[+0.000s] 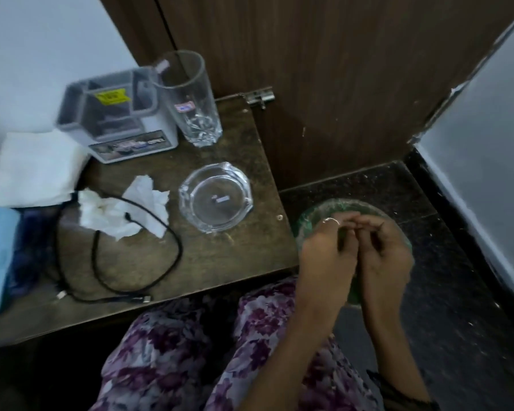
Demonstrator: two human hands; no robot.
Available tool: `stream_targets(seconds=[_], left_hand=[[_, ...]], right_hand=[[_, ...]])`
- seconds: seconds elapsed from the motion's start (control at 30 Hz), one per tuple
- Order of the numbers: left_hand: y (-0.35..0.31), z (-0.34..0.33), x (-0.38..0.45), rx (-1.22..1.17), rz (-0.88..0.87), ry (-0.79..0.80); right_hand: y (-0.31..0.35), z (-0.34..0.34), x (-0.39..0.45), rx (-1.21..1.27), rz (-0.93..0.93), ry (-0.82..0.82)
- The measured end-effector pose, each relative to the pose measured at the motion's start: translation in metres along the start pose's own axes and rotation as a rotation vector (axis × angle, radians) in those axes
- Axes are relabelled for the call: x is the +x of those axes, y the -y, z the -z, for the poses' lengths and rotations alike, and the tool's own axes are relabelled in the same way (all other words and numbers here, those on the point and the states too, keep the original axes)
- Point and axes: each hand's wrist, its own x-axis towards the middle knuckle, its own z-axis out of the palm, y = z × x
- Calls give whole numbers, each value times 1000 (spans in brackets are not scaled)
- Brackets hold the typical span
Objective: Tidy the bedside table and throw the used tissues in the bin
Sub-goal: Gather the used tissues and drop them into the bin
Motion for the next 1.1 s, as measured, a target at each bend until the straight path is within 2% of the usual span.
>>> stream_targets(seconds=[0.1,0.2,0.3,0.4,0.5,0.6,0.83,0.97,1.1], left_hand=[[-18,64,-18,-81,-109,-212],[-15,124,-24,-19,-104,-393],[7,175,-26,138,-36,-572],[40,216,-29,430,60,-726],[67,240,-25,635,168,-678],[81,250,-15,608,216,-596],[93,249,-1,508,140,-748],[85,256,-7,431,118,-835],[67,265,-18,325,86,-887]], right_hand=[[59,-25,-18,95,129,147],[99,-68,-33,86,237,331],[120,-114,-42,-97,444,491],[128,-152,-40,-396,691,580],[134,-179,-32,-625,810,655],[135,-193,-27,-760,796,708],[128,-202,-26,-780,702,647],[128,-197,-25,-773,698,438],[133,-180,-26,-528,620,231]])
